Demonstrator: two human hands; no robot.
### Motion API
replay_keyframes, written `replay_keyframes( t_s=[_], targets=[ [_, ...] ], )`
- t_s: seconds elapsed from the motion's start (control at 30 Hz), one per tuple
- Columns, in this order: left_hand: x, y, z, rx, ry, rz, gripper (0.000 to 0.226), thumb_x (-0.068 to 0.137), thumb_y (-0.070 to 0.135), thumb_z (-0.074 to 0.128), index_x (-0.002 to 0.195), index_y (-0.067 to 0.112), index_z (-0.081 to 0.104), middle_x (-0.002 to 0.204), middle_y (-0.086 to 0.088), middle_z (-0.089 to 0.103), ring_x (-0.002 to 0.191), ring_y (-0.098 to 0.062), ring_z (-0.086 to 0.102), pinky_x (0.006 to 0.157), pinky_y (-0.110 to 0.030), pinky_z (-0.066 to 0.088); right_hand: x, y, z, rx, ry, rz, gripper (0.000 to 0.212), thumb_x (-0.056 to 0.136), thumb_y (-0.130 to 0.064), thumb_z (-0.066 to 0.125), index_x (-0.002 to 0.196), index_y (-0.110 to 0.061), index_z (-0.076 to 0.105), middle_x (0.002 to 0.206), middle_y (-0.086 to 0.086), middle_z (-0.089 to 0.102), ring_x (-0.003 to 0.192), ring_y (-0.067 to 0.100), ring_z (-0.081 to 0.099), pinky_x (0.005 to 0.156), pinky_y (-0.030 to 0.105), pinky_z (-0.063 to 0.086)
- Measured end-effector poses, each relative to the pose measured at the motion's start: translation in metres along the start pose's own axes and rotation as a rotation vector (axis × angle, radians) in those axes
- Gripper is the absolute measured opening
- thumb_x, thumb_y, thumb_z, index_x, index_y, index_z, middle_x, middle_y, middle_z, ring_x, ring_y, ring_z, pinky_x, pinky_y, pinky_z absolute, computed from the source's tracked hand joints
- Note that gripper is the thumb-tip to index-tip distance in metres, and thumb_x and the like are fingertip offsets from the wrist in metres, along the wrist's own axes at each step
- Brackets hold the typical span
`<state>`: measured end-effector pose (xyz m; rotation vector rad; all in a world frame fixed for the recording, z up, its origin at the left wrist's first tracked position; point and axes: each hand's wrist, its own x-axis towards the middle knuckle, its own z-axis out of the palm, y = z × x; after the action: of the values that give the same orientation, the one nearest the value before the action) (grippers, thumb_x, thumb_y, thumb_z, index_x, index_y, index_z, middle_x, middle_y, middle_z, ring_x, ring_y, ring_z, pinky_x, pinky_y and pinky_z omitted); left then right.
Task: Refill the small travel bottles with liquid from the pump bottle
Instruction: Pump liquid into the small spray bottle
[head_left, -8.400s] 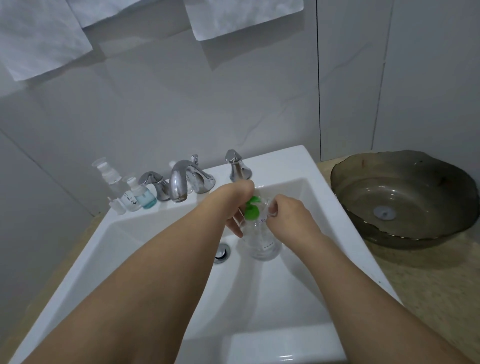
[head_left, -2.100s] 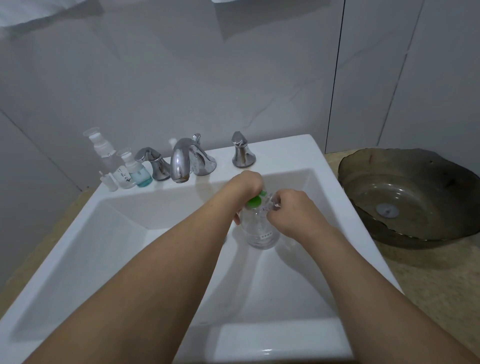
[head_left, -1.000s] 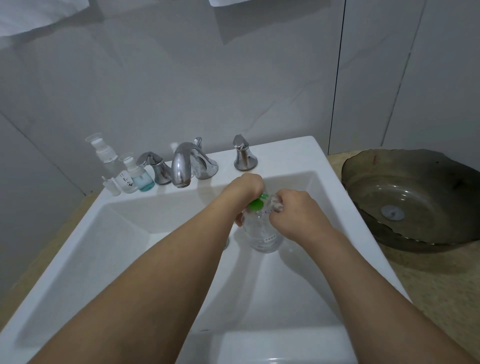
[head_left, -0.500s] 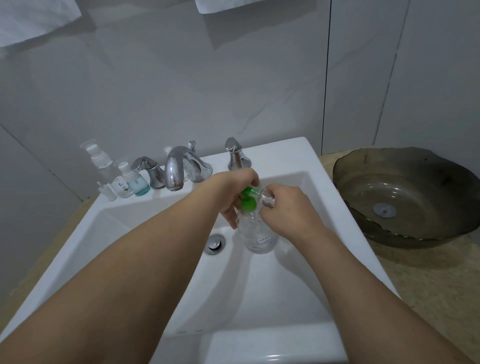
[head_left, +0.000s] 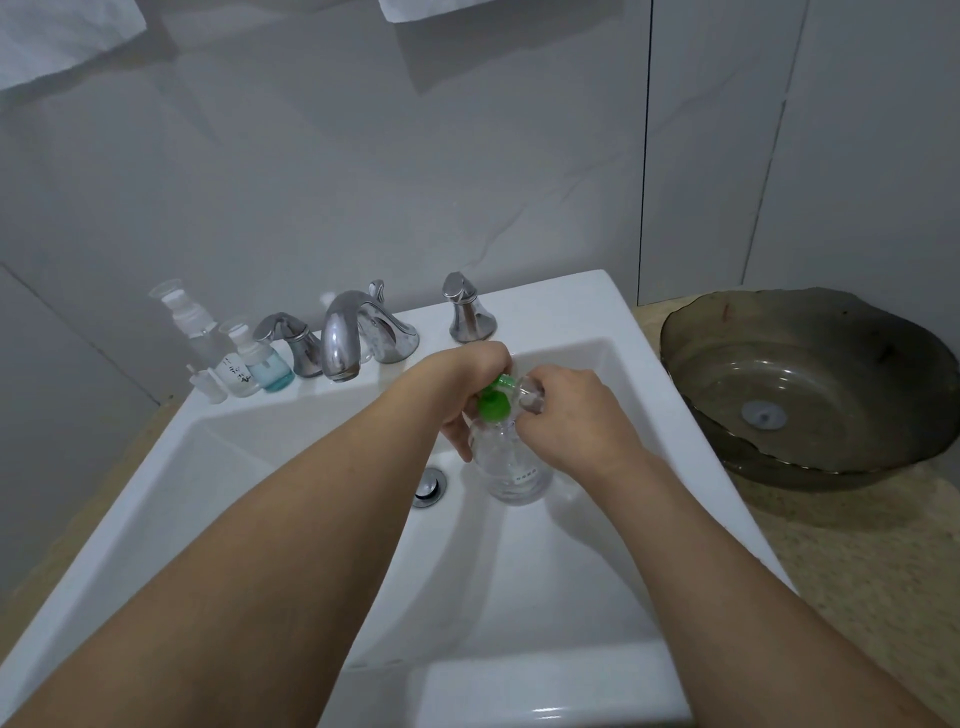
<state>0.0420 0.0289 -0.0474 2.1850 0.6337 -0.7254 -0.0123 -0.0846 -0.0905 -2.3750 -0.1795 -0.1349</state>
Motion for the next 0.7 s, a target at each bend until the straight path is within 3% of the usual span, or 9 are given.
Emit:
replay_keyframes(
  t_s=[0.1, 0.23, 0.4, 0.53, 0.63, 0.7],
  targets=[
    [0.005, -0.004, 0.005, -0.015, 0.052, -0.013, 0.042, 0.09, 0.019, 0.037, 0.112, -0.004, 0.066, 0.111, -0.025, 0.067, 0.09, -0.052, 0.069, 0.077, -0.066, 0.059, 0.0, 0.002, 0.002, -0.036, -0.036, 0.014, 0.004, 0.079, -0.016, 0.057, 0.083, -0.015, 0.059, 0.078, 0.003, 0.058, 0.075, 0.028, 0.056, 0.061, 0.03, 0.044],
    [0.001, -0.004, 0.012, -0.018, 0.172, 0.005, 0.037, 0.094, 0.005, 0.037, 0.115, -0.014, 0.06, 0.115, -0.035, 0.062, 0.095, -0.053, 0.069, 0.089, -0.059, 0.058, 0.001, 0.004, 0.005, -0.057, -0.073, 0.041, 0.005, 0.078, -0.016, 0.057, 0.083, -0.014, 0.058, 0.079, 0.004, 0.056, 0.073, 0.028, 0.052, 0.062, 0.029, 0.042],
    [-0.002, -0.006, 0.013, -0.026, 0.214, 0.05, 0.025, 0.094, 0.002, 0.034, 0.089, -0.012, 0.055, 0.113, -0.039, 0.062, 0.096, -0.055, 0.069, 0.093, -0.057, 0.057, 0.001, 0.003, 0.005, -0.059, -0.077, 0.041, 0.01, 0.078, -0.014, 0.055, 0.086, -0.013, 0.061, 0.083, 0.005, 0.058, 0.074, 0.028, 0.052, 0.062, 0.028, 0.041],
    [0.0, -0.008, 0.013, -0.049, 0.176, 0.041, 0.03, 0.096, 0.012, 0.034, 0.093, -0.009, 0.056, 0.111, -0.033, 0.061, 0.097, -0.053, 0.068, 0.094, -0.055, 0.056, 0.001, 0.004, 0.006, -0.064, -0.077, 0.033, 0.001, 0.078, -0.014, 0.055, 0.079, -0.015, 0.055, 0.079, 0.003, 0.055, 0.074, 0.029, 0.054, 0.061, 0.028, 0.04],
    [0.002, -0.009, 0.006, -0.077, 0.12, 0.036, 0.033, 0.097, 0.026, 0.039, 0.089, -0.001, 0.056, 0.105, -0.023, 0.064, 0.096, -0.051, 0.066, 0.095, -0.054, 0.056, 0.001, 0.002, 0.005, -0.056, -0.058, 0.018, 0.007, 0.077, -0.015, 0.055, 0.073, -0.017, 0.05, 0.076, 0.003, 0.055, 0.071, 0.028, 0.052, 0.059, 0.029, 0.038],
    [0.003, -0.006, -0.001, -0.083, 0.06, 0.03, 0.04, 0.095, 0.035, 0.043, 0.1, 0.0, 0.061, 0.1, -0.02, 0.066, 0.093, -0.05, 0.067, 0.094, -0.054, 0.056, 0.0, 0.001, 0.002, -0.039, -0.045, 0.005, 0.01, 0.077, -0.015, 0.055, 0.071, -0.019, 0.047, 0.074, 0.001, 0.053, 0.069, 0.027, 0.051, 0.058, 0.029, 0.037]
  ],
)
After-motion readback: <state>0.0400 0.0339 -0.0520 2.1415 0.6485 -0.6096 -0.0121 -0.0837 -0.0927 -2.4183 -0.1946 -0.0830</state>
